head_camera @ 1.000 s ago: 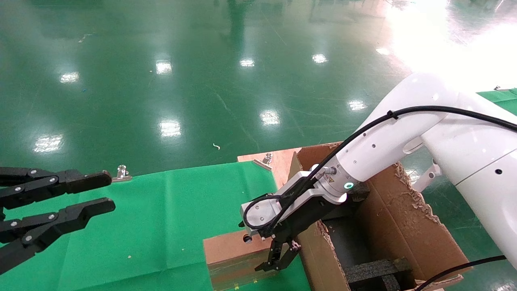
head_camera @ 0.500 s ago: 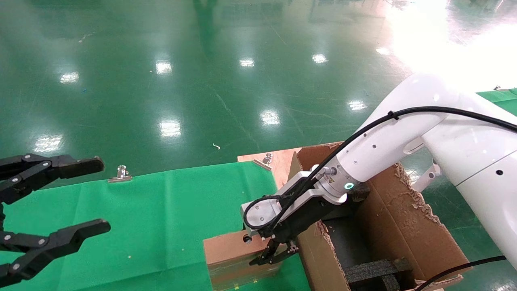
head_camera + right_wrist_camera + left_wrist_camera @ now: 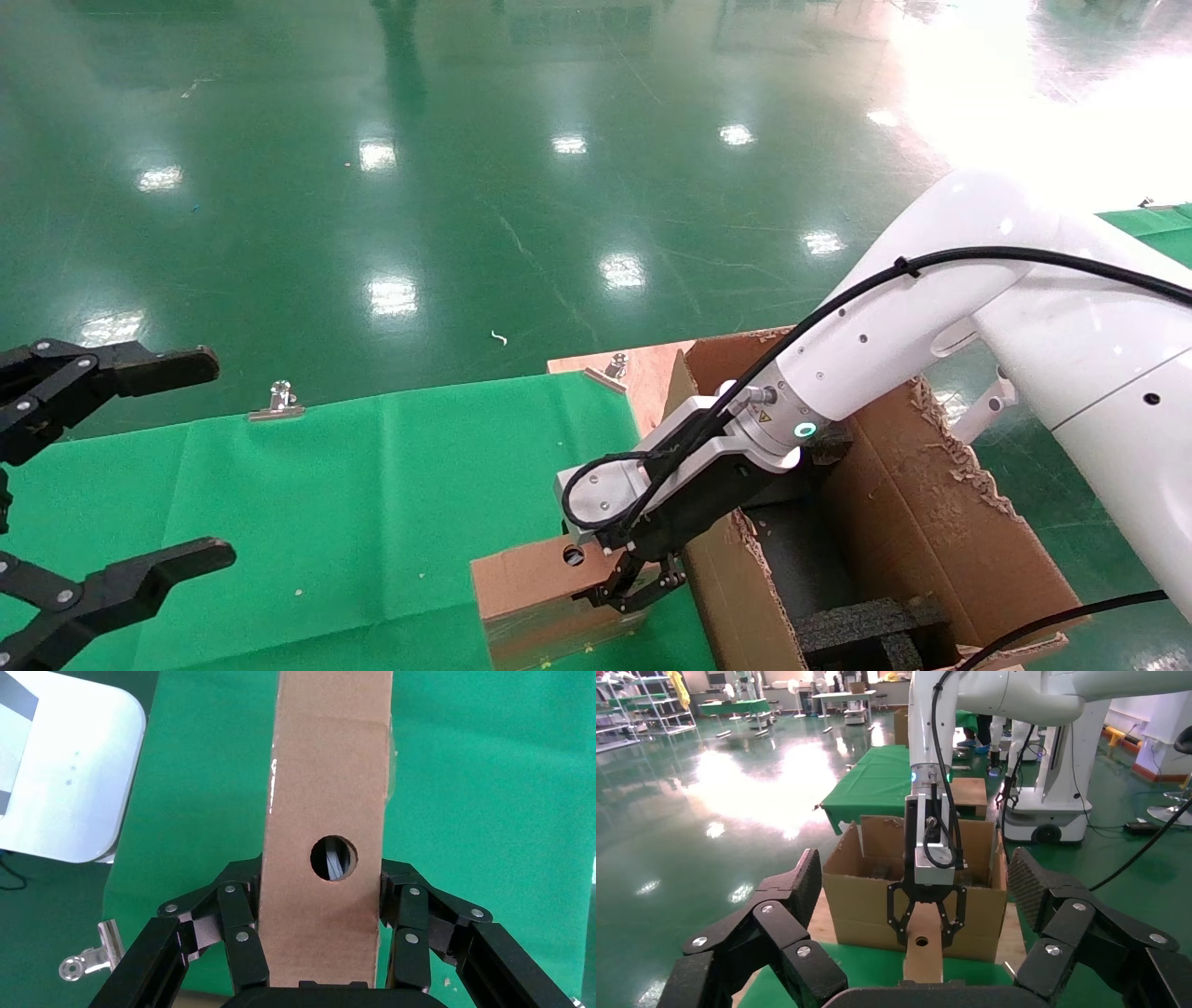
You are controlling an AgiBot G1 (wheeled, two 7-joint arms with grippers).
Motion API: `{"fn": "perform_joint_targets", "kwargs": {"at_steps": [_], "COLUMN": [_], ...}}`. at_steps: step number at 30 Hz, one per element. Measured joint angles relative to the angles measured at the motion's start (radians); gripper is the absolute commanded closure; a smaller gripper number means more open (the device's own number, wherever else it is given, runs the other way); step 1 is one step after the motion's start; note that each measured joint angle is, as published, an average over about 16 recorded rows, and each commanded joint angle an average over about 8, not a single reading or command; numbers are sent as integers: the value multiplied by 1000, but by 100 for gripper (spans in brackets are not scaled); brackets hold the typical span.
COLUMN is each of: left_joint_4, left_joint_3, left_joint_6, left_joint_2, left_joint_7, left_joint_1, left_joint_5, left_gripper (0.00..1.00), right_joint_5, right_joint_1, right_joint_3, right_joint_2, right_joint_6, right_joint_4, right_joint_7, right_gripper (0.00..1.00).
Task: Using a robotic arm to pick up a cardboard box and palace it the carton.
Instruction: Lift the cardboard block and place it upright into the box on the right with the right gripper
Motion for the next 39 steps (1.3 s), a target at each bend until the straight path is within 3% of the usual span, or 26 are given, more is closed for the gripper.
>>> {"fn": "perform_joint_targets", "kwargs": {"at_steps": [6, 18, 27, 39], "left_joint_4": [0, 0, 0, 0], "left_joint_3": [0, 0, 0, 0], "left_joint_6": [0, 0, 0, 0], "left_joint_2": [0, 0, 0, 0], "left_joint_7": [0, 0, 0, 0], "left_joint_1": [0, 0, 0, 0], "left_joint_5": [0, 0, 0, 0], "left_gripper": [0, 0, 0, 0], "right_joint_5": [44, 194, 285, 290], "right_joint_1": [86, 364, 506, 702], "right_joint_3": [-9, -97, -238, -491], "right_joint_2": [23, 77, 153, 353], "right_joint_6": [-7, -21, -24, -25], "right_joint_4": [-15, -95, -137, -108], "right_joint_7": [-5, -58, -97, -54], "right_gripper": [100, 100, 100, 100]}}
